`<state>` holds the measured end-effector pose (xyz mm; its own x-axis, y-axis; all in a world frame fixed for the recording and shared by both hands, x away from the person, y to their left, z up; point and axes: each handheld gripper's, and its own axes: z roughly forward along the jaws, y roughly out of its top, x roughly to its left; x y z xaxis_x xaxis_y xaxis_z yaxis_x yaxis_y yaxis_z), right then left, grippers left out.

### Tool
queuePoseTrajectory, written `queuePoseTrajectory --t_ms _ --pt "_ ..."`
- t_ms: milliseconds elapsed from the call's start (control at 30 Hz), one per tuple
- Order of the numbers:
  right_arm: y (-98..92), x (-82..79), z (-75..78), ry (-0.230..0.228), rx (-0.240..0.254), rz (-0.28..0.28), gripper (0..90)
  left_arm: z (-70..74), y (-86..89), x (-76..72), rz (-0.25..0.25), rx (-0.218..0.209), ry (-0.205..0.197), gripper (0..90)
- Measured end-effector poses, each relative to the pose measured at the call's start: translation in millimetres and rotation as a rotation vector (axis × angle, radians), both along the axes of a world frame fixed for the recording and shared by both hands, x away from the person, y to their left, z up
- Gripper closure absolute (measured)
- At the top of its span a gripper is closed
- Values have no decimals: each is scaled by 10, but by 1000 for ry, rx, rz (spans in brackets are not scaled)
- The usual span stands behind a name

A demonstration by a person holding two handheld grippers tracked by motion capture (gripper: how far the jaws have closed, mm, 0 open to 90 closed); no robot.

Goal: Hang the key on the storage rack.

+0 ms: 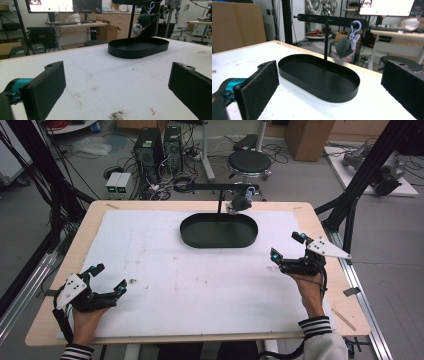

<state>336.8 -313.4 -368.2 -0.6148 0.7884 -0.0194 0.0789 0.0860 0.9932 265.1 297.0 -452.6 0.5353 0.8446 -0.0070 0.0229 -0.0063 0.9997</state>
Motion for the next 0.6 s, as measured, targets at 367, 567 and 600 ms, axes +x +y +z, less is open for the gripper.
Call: queuePoseTrajectory --t_ms 367,567,600 --pt "-100 -361 -592 -53 35 13 3 -1 -2 -3 -1 1 -3 17" --pt "-195 -383 -812 -22 75 -28 3 -3 -1 -9 -3 1 -11 17" --pt "-202 -388 -836 -21 86 -30 3 -4 -2 -11 -1 -1 -12 17"
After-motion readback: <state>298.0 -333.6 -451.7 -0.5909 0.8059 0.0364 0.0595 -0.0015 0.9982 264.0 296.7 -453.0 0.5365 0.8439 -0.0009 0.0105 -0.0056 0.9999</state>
